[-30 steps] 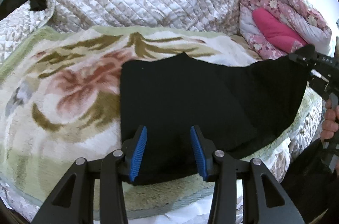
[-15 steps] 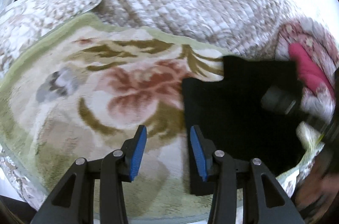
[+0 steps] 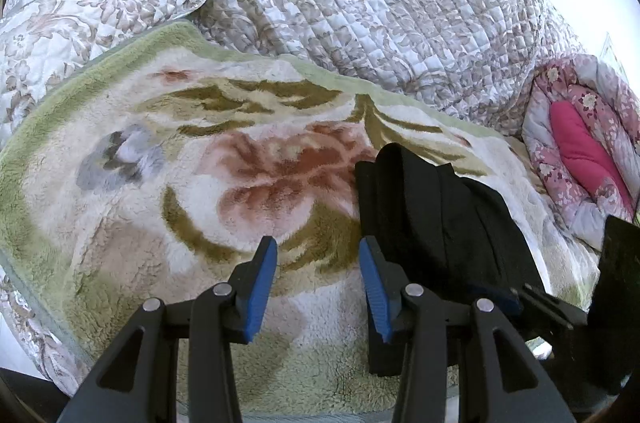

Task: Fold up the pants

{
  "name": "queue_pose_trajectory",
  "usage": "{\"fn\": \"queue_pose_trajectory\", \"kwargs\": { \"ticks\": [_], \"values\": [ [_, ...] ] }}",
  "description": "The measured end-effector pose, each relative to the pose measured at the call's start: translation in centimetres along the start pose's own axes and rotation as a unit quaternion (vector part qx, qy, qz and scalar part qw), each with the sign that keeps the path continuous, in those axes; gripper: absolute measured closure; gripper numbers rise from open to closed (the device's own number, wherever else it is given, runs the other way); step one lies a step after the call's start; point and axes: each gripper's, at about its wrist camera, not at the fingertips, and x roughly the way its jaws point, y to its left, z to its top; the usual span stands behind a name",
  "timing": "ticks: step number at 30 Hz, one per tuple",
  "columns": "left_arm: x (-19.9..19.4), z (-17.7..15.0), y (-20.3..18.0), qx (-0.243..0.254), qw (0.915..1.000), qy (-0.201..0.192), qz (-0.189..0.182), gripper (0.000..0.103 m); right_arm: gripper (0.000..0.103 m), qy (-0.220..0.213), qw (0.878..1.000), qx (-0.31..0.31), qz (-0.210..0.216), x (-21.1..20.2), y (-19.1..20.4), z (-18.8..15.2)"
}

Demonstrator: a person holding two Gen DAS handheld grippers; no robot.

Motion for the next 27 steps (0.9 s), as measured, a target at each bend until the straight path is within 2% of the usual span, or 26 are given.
{"fn": "queue_pose_trajectory", "kwargs": {
  "ticks": [4,6,8,10,13,18,20,21,24,27],
  "values": [
    [0.0,0.0,0.0,-0.006,0.9998,0.0,-0.02,0.057,0.044,-0.035,0.999,0.009,0.013,-3.0,-1.0,0.7],
    [0.2,0.0,-0.5,-0.004,0.9993,0.004,-0.037,0.058,0.044,-0.062,0.998,0.025,-0.019,-5.0,-2.7,1.3],
    [0.6,-0.1,-1.1,0.001,0.9984,0.012,-0.055,0.057,0.054,-0.062,0.995,0.041,-0.063,-5.6,-4.4,1.8],
    [1.4,-0.3,-2.0,0.007,0.9962,0.032,-0.08,0.057,0.058,-0.056,0.991,0.072,-0.094,-5.8,-6.8,1.5],
    [2.9,-1.1,-3.4,0.023,0.9922,0.068,-0.102,0.057,0.058,-0.058,0.987,0.111,-0.103,-6.1,-9.0,0.7],
    [3.0,-1.5,-4.1,0.035,0.9921,0.067,-0.1,0.056,0.058,-0.053,0.985,0.125,-0.103,-5.9,-9.9,0.2],
    [2.4,-1.7,-4.6,0.056,0.9925,0.055,-0.094,0.068,0.058,-0.054,0.985,0.129,-0.103,-5.7,-10.1,0.0],
    [2.2,-1.8,-5.0,0.068,0.9925,0.05,-0.088,0.07,0.058,-0.056,0.984,0.132,-0.104,-5.8,-10.3,-0.1],
    [2.1,-1.7,-4.7,0.067,0.9939,0.048,-0.073,0.093,0.058,-0.062,0.983,0.135,-0.106,-6.1,-10.5,-0.3],
    [1.2,-1.9,-4.0,0.059,0.9954,0.041,-0.063,0.102,0.058,-0.07,0.982,0.132,-0.113,-6.5,-10.5,-0.3]
  ]
}}
